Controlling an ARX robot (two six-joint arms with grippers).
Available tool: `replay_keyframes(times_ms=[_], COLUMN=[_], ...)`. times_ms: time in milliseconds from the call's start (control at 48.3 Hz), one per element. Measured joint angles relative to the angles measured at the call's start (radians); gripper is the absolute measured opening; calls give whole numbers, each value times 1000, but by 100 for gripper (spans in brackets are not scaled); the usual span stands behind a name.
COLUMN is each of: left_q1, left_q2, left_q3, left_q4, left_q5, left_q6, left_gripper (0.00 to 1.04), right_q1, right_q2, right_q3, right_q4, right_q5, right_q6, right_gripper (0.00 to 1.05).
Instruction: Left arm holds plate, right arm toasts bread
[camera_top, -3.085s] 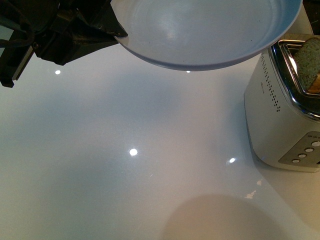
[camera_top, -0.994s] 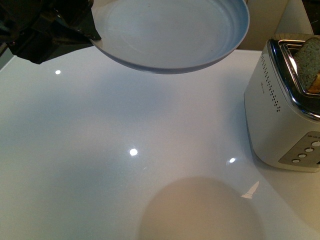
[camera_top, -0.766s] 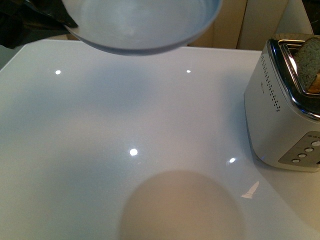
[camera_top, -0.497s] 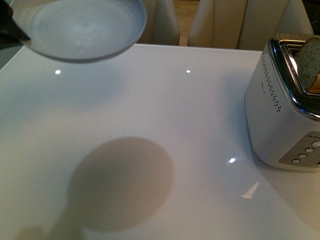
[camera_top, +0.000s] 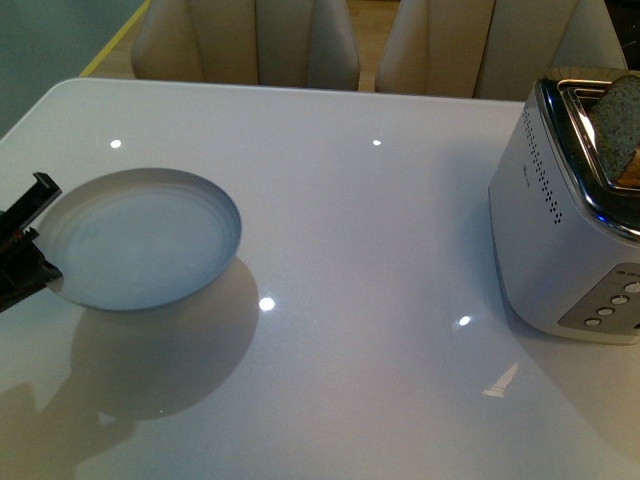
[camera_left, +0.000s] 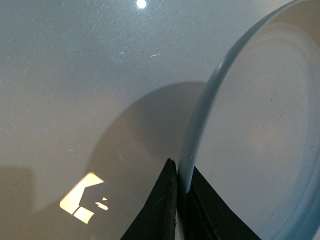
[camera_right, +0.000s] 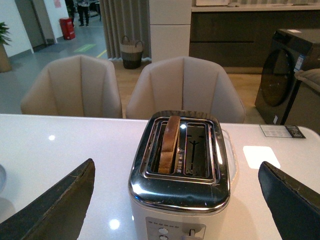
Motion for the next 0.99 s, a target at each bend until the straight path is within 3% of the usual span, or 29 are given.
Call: replay_keyframes(times_ms=[994], left_q1=[-14], left_q2=[311], left_q3=[26], left_q4=[272], left_q5=[-63], left_q6=[-222], left_gripper=[3], right_q1=[0], right_q2=[0], right_q3=[0], right_q4=[0], right_q5=[0], right_q6=[0], right_gripper=[96])
